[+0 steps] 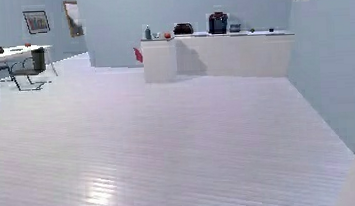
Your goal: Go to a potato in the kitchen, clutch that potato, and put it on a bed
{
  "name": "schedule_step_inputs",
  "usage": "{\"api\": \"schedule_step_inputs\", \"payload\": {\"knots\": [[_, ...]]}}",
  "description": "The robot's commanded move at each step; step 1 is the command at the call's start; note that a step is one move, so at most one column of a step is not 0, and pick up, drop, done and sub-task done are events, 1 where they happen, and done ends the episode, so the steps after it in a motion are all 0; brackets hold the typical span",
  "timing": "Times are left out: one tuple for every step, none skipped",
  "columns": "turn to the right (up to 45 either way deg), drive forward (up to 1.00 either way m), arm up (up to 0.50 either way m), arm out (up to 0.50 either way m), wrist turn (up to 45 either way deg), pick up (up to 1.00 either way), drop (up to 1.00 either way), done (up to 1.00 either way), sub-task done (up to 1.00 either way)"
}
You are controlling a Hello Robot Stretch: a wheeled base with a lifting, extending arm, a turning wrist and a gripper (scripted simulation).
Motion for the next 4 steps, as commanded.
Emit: {"api": "schedule_step_inputs", "payload": {"knots": [[12.0,0.00,0.00,0.00,0.0,0.00,0.00,0.00,0.00],[0.0,1.00,0.00,0.00,0.0,0.00,0.00,0.00,0.00],[9.0,0.00,0.00,0.00,0.0,0.00,0.00,0.00,0.00],[0.0,0.30,0.00,0.00,0.0,0.00,0.00,0.00,0.00]]}}
